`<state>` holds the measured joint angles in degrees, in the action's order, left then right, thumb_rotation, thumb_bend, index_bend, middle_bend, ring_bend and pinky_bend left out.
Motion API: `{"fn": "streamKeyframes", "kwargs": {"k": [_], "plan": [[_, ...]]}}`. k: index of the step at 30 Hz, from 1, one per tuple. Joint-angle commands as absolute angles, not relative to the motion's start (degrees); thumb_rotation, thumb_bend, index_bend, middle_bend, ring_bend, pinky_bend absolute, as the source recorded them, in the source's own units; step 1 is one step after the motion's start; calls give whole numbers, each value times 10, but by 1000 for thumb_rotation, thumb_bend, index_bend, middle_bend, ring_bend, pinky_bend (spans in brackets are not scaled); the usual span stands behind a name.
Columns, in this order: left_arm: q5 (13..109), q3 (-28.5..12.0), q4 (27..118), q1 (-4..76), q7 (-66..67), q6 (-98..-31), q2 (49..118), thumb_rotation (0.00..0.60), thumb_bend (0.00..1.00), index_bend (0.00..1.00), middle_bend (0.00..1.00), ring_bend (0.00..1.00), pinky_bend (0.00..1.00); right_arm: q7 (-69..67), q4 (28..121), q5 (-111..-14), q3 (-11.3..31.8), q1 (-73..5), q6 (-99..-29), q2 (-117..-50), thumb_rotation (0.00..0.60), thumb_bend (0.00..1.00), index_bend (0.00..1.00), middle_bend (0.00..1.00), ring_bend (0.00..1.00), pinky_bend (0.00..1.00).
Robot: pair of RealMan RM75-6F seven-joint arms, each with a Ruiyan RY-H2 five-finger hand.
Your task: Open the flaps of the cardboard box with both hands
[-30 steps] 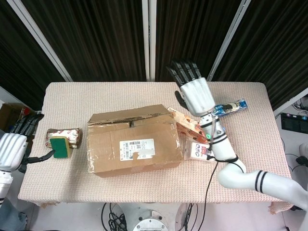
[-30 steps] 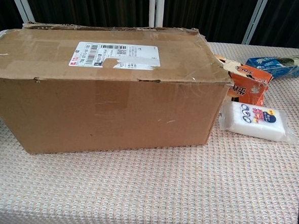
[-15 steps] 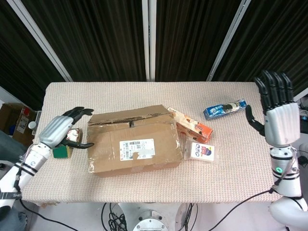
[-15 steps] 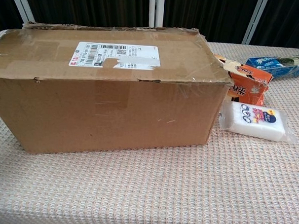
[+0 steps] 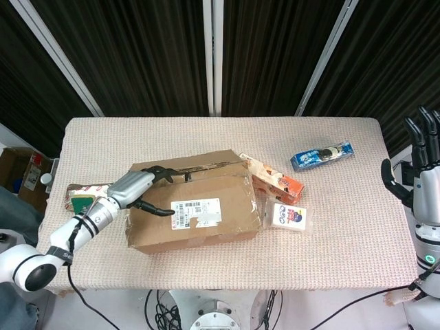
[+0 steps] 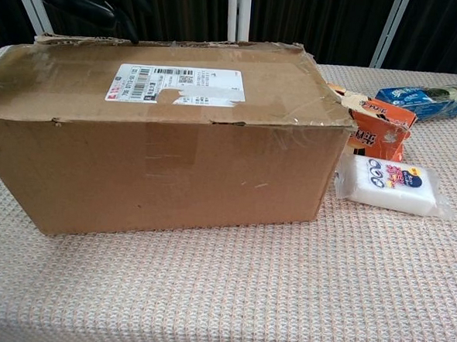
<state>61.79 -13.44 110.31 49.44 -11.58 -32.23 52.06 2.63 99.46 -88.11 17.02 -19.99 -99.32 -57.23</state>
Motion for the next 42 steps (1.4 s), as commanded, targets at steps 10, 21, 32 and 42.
{"fn": "streamKeyframes", "kwargs": {"k": [10, 21, 32, 42], "plan": [[565, -111, 1125, 516, -78, -313, 496, 249, 0, 130, 251, 83, 152, 20, 993, -891, 177, -195, -989, -578, 600, 384, 0, 0, 0, 0], [580, -129, 1145, 506, -108, -323, 483, 250, 0, 130, 301, 84, 153, 19, 988, -888, 183, -190, -985, -583, 600, 384, 0, 0, 0, 0], [660, -171, 1203, 469, -180, -350, 433, 245, 0, 130, 371, 116, 168, 7, 977, -887, 187, -192, -976, -594, 600, 379, 0, 0, 0, 0], [736, -194, 1250, 429, -265, -375, 373, 248, 0, 120, 461, 188, 208, 0, 972, -893, 189, -192, -974, -599, 600, 372, 0, 0, 0, 0]]}}
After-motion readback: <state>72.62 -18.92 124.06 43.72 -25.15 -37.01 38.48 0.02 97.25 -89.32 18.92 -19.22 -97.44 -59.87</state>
